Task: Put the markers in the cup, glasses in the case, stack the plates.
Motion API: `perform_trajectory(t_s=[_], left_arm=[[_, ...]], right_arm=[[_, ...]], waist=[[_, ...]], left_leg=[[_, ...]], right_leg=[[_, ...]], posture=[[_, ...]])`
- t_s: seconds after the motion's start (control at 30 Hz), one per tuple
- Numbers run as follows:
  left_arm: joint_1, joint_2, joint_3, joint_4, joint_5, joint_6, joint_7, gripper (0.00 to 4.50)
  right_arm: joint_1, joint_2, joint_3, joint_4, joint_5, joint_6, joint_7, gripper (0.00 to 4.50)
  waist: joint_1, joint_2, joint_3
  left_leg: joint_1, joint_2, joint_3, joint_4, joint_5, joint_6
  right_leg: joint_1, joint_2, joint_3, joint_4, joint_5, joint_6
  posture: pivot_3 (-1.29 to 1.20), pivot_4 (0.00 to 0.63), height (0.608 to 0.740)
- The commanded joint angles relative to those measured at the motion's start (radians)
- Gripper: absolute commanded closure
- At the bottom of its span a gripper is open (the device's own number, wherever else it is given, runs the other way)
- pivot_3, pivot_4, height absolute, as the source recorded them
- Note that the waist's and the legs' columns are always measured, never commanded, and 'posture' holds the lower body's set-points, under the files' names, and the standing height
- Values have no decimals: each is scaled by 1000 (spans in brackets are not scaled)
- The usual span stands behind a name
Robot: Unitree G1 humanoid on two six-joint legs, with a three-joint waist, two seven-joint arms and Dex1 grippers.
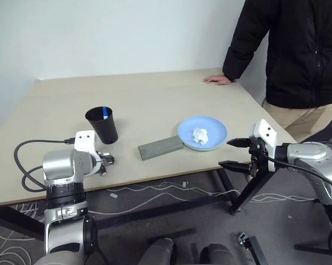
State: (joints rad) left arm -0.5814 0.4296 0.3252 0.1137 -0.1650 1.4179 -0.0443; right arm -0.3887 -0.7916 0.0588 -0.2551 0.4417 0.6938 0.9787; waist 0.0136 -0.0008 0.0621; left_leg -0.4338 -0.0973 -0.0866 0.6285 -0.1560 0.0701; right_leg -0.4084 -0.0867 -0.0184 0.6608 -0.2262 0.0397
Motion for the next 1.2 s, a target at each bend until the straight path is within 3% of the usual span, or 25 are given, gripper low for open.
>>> perform_trajectory(t_s=[0.03, 0.17, 0.27, 0.67, 1.0, 1.2], left_arm=[[-23, -17, 11, 26, 10, -11, 10, 18], [-24, -12, -5, 41, 21, -9, 13, 18], [-27, 1, -16, 57, 31, -17, 15, 606], [-52, 26, -31, 106, 46, -39, 17, 4463], [-59, 44, -57, 139, 46, -55, -2, 4463], [-65, 158, -254, 37, -28, -105, -241, 4463]], right_arm=[[-20, -8, -32, -27, 9, -3, -7, 0], [-19, -11, -33, -30, 10, -3, -5, 0], [-23, -12, -33, -22, 9, -6, -1, 0], [-29, -7, -33, -20, 10, -4, -4, 0], [-32, -5, -32, -15, 7, -8, -7, 0], [-43, 2, -25, -6, 6, -10, -6, 0]], waist=[[0, 0, 0], [0, 1, 0], [0, 1, 0], [-1, 2, -1], [-2, 3, -1], [-2, 2, -1]], left_leg=[[0, 0, 0, 0, 0, 0], [0, 0, 0, 0, 0, 0], [0, 0, 0, 0, 0, 0], [1, 0, 0, -1, 0, 0], [1, 0, 0, -2, 0, 0], [0, 0, 0, -2, 0, 0]], right_leg=[[0, 0, 0, 0, 0, 0], [0, 0, 0, 0, 0, 0], [0, -1, 0, 0, 0, 0], [-1, -1, 0, 0, 0, 0], [-1, -1, 0, 0, 0, 0], [-2, -2, -1, 0, 0, 0]], posture=[[0, 0, 701], [0, 0, 701], [0, 0, 701], [0, 0, 701], [0, 0, 701], [0, 0, 701]])
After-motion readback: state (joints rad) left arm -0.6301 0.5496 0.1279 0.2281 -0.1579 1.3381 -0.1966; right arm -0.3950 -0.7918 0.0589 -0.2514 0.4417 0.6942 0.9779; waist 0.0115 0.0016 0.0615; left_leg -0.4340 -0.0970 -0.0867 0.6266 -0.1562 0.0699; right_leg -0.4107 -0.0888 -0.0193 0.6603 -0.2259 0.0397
